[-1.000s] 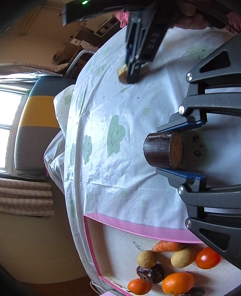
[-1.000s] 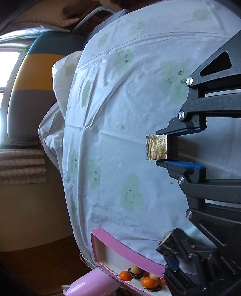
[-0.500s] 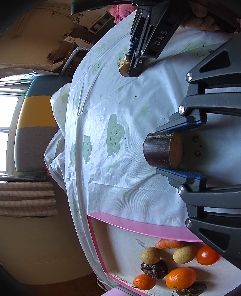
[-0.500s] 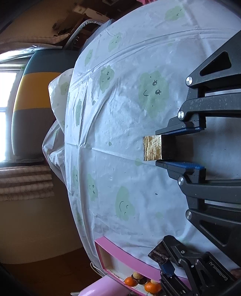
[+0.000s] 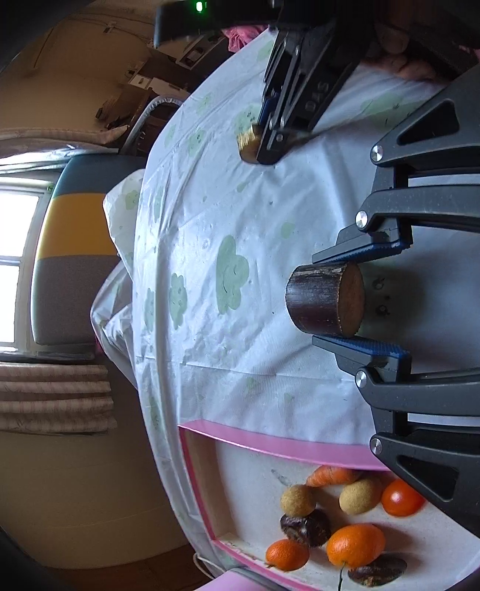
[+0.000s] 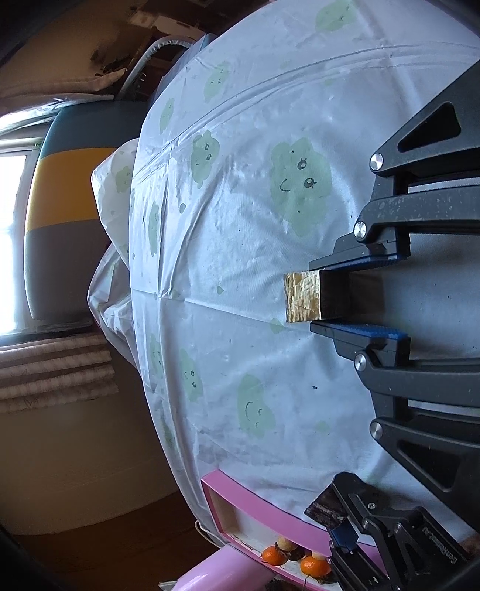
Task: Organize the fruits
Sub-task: 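Place the wooden cylinder in the tray with the left tool while the right tool carries the cube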
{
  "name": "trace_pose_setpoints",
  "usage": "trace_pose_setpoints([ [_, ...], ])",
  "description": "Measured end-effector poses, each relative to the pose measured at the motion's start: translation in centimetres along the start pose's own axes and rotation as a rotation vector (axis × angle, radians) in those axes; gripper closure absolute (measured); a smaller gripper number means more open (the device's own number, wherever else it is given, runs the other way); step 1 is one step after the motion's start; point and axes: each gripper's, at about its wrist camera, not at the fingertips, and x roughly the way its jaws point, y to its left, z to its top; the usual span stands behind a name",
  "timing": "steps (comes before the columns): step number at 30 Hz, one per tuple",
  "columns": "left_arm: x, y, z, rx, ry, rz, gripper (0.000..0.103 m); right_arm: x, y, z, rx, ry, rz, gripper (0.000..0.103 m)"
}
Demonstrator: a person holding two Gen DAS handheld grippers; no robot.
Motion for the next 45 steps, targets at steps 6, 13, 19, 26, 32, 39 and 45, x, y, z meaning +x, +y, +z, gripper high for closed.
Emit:
trace_pose_setpoints([
  [6, -6.0, 1.2, 1.4, -0.014, -0.076, -0.047, 0.067, 0.0, 0.1, 0.0, -0.005, -0.003, -0.003, 0.079],
  [13, -8.0, 7.8, 0.7, -0.105, -0.085, 0.128, 0.067, 0.0, 0.1, 0.0, -0.013, -0.002, -0.011, 0.079],
  [19, -7.7, 12.3, -1.4, -0.202, -0.042, 0.222, 0.062, 0.0, 0.5, 0.1, -0.034, 0.003, -0.033, 0.079],
  [26, -8.9, 13.3, -2.4, -0.231, -0.060, 0.238, 0.053, -0.6, 1.5, 0.3, -0.067, 0.003, -0.053, 0.079],
  [32, -10.0, 14.0, -2.9, -0.249, -0.078, 0.241, 0.052, -2.5, 6.4, 1.5, -0.114, -0.026, 0.089, 0.079],
  [39, -11.4, 15.3, -3.7, -0.268, -0.101, 0.273, 0.052, -3.4, 15.9, 3.4, -0.247, -0.024, 0.305, 0.079],
  [45, -12.0, 16.7, -4.4, -0.301, -0.097, 0.292, 0.048, -2.0, 22.5, 4.1, -0.366, -0.015, 0.343, 0.079],
])
